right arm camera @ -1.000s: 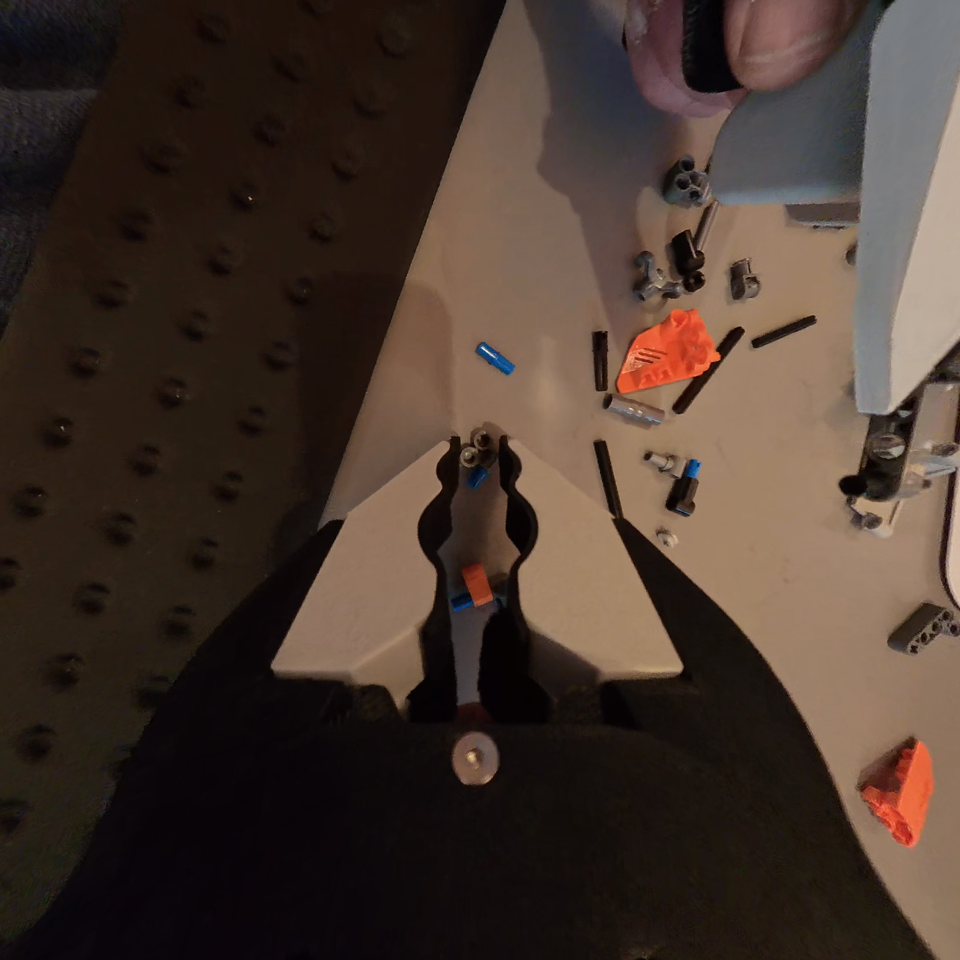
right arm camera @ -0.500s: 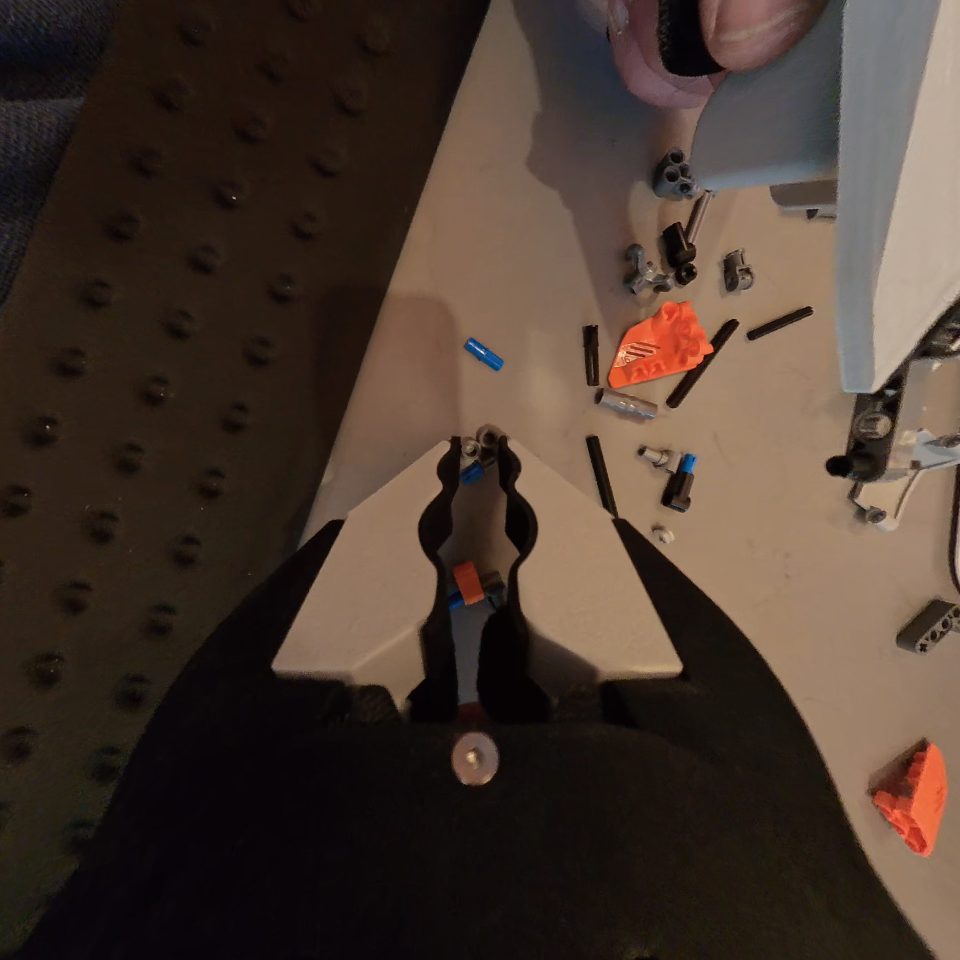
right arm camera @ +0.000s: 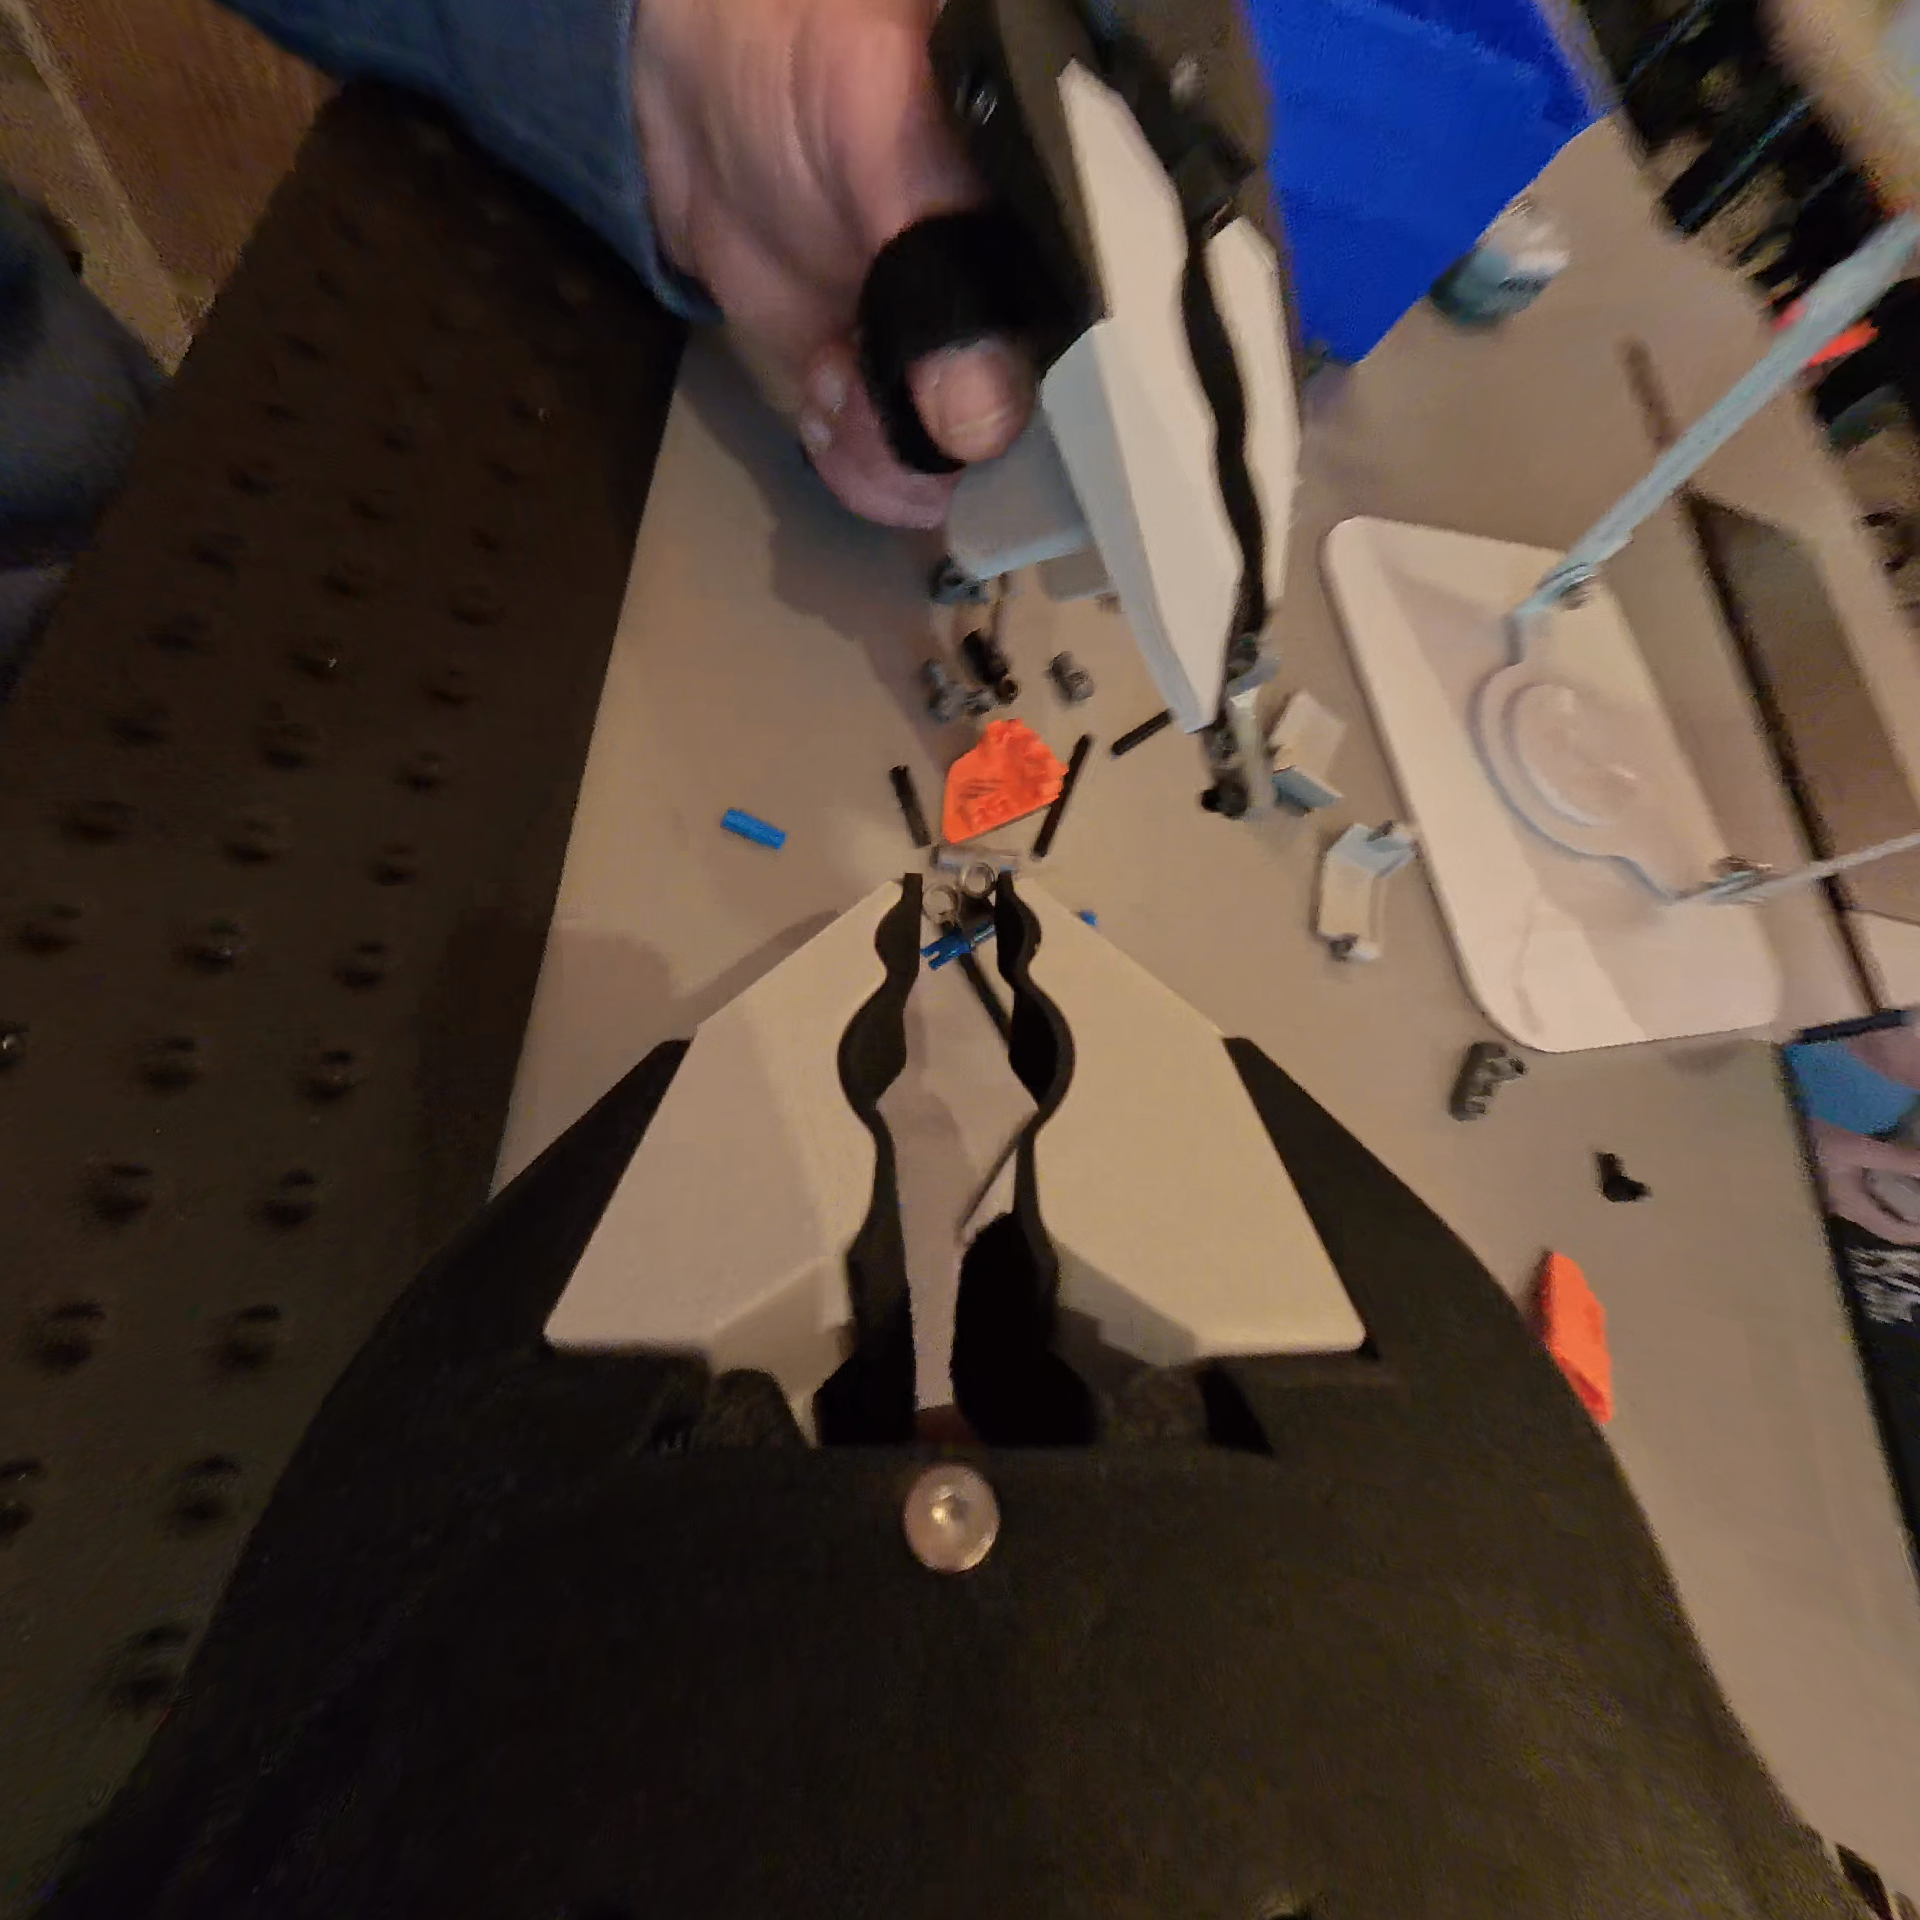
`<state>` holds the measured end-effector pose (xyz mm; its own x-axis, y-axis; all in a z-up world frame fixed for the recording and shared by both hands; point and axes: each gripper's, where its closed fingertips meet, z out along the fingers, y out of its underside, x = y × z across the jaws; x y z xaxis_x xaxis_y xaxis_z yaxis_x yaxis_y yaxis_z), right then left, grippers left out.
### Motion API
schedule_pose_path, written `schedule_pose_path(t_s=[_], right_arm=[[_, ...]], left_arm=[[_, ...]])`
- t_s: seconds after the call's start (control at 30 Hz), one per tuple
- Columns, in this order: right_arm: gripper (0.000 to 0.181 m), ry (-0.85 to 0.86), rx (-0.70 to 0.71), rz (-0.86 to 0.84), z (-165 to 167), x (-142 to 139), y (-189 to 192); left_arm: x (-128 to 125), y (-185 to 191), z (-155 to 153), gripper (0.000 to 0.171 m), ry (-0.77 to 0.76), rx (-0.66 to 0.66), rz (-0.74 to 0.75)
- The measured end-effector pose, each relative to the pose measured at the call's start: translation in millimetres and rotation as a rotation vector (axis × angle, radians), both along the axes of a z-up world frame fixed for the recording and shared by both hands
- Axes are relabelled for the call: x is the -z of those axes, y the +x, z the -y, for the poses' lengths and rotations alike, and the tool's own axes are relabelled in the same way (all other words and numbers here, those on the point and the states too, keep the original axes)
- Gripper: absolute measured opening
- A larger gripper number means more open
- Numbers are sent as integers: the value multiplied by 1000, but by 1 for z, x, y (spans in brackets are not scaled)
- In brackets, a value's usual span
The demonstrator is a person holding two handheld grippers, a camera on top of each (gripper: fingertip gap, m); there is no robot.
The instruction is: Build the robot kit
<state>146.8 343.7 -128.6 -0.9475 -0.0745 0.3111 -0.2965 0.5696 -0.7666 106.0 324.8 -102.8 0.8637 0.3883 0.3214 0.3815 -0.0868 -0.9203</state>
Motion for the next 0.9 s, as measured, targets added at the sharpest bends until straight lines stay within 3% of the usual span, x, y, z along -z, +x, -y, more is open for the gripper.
schedule_pose_path(t_s=[0.13, 0.23, 0.67, 0.9], right_arm=[[12, -184, 116, -104, -1, -32, -21], [12, -221, 157, -191, -2, -40, -29], [12, -268, 231, -299, -8, -43, -37], [12, -277, 253, -527, -9, -53, -36]], left_arm=[[-3, 2, -4, 5, 32, 5, 39], [-3, 4, -10, 6, 36, 20, 67], [-6, 3, -22, 6, 176, 13, 244], [-14, 4, -24, 6, 300, 25, 347]])
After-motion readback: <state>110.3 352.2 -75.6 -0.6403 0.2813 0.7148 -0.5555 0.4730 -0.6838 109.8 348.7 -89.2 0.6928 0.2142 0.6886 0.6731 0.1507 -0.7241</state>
